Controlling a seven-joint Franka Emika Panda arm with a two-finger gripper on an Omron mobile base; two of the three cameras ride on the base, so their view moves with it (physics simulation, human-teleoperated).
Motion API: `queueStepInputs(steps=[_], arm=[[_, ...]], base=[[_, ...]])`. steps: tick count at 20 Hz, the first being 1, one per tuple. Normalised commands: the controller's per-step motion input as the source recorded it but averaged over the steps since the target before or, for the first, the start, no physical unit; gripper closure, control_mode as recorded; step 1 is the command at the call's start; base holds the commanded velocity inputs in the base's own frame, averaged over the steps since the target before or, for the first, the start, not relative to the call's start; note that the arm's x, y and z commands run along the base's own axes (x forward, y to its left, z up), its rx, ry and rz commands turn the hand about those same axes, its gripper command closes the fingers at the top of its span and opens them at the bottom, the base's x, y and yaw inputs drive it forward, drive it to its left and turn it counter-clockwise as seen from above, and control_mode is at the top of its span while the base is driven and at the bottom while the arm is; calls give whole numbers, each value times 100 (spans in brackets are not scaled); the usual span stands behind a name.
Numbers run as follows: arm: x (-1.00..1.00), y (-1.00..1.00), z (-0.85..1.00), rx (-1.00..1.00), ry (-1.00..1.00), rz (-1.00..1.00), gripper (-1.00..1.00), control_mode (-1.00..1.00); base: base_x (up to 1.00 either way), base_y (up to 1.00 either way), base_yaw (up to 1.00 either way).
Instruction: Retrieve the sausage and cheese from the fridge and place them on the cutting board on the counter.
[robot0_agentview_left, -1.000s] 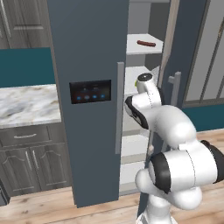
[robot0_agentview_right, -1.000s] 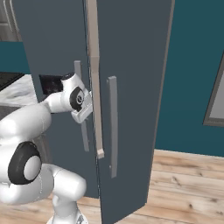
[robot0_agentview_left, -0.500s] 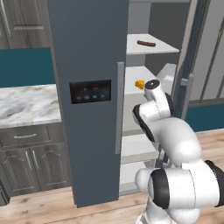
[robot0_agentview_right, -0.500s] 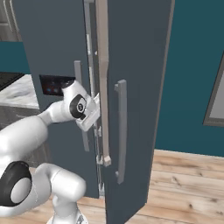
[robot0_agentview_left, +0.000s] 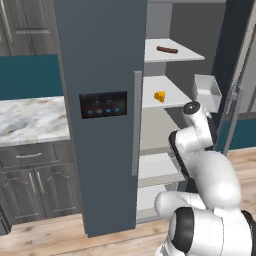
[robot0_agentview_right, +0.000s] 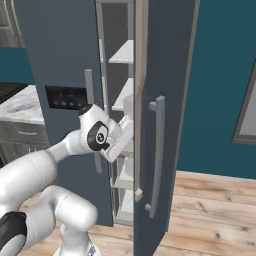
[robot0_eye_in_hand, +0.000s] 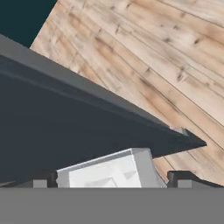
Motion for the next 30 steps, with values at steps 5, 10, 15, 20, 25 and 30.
queueStepInputs(steps=[5, 10, 15, 20, 25, 30], arm=[[-25, -79, 0, 0, 0, -19, -100, -100], [-11, -74, 0, 0, 5, -18, -100, -100], [0, -49, 0, 0, 7, -12, -100, -100], [0, -11, 0, 2, 0, -2, -100, -100], [13, -33, 2, 0, 1, -2, -100, -100], [6, -27, 1, 0, 1, -4, -100, -100]], base=[[0, 0, 0], [0, 0, 0], [0, 0, 0], [0, 0, 0], [0, 0, 0], [0, 0, 0]])
